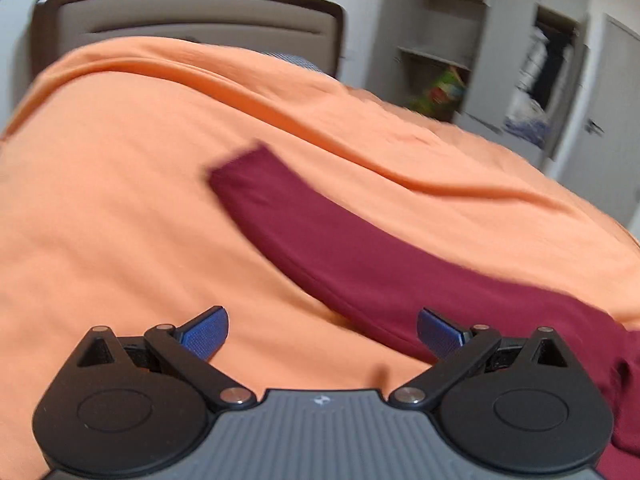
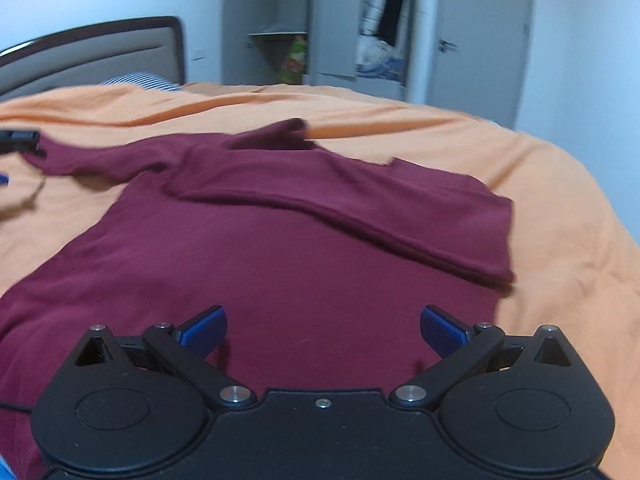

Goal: Fold small clothes
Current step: 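Grasp the other sleeve cuff with the left gripper and lift it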

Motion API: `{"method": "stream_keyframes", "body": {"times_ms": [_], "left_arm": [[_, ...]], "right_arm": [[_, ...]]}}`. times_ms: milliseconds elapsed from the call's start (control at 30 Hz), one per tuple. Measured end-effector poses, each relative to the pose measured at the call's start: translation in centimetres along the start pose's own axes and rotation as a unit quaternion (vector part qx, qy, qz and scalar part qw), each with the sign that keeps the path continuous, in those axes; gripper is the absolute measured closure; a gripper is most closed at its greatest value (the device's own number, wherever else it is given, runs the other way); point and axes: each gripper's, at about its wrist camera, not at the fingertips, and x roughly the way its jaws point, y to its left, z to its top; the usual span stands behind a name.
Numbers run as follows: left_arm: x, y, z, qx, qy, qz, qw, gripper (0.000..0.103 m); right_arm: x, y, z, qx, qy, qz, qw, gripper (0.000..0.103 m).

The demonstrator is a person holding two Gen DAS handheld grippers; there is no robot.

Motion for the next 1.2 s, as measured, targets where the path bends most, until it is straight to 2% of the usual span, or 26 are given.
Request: {"method": "stream_keyframes", "body": {"times_ms": [167, 367, 400, 467, 533, 567, 633, 700, 867, 1000, 1100, 1200], "left_arm": [[0.7, 2.5, 1.8, -0.013, -0.038, -0.009, 0.9992, 0.000], [2.9, 2.7, 3.6, -0.057, -0.061, 0.017, 0.9963, 0.001], [3.0, 2.7, 3.7, -0.067, -0.071, 0.022, 0.9949, 0.005], [3.2, 2.7, 4.0, -0.083, -0.089, 0.038, 0.9918, 0.021], [3.5, 3.1, 4.4, -0.093, -0.089, 0.041, 0.9909, 0.049], [3.9, 3.4, 4.6, -0.100, -0.084, 0.042, 0.9905, 0.056], [4.4, 4.0, 4.9, -0.109, -0.079, 0.046, 0.9898, 0.082], [4.5, 4.5, 5.1, -0.108, -0.081, 0.043, 0.9899, 0.090], [2.9, 4.4, 5.6, -0.092, -0.104, 0.011, 0.9902, 0.097], [0.2, 2.2, 6.5, -0.062, -0.147, -0.034, 0.9867, 0.097], [-2.8, -0.9, 7.4, -0.033, -0.184, -0.081, 0.9790, 0.097], [-6.4, -4.7, 8.2, 0.000, -0.224, -0.137, 0.9649, 0.097]], "right_arm": [[0.9, 2.0, -0.7, -0.033, 0.006, -0.005, 0.999, 0.001], [2.0, 1.6, -1.7, 0.005, 0.013, -0.006, 1.000, 0.000], [2.0, 1.5, -1.8, 0.010, 0.014, -0.005, 1.000, 0.000], [2.0, 1.3, -1.8, 0.015, 0.014, -0.004, 1.000, 0.000], [2.0, 1.2, -2.0, 0.019, 0.014, -0.003, 1.000, 0.000], [2.1, 1.1, -2.1, 0.020, 0.014, -0.003, 1.000, 0.000], [2.1, 1.1, -2.1, 0.020, 0.015, -0.004, 1.000, 0.000], [2.1, 1.2, -2.1, 0.020, 0.014, -0.004, 1.000, 0.000], [2.2, 1.2, -2.2, 0.023, 0.013, -0.003, 1.000, 0.000], [2.0, 1.1, -2.2, 0.027, 0.008, -0.002, 1.000, 0.000], [1.8, 0.9, -2.2, 0.032, 0.003, -0.002, 0.999, 0.000], [1.4, 0.4, -2.2, 0.043, -0.003, -0.004, 0.999, 0.000]]}}
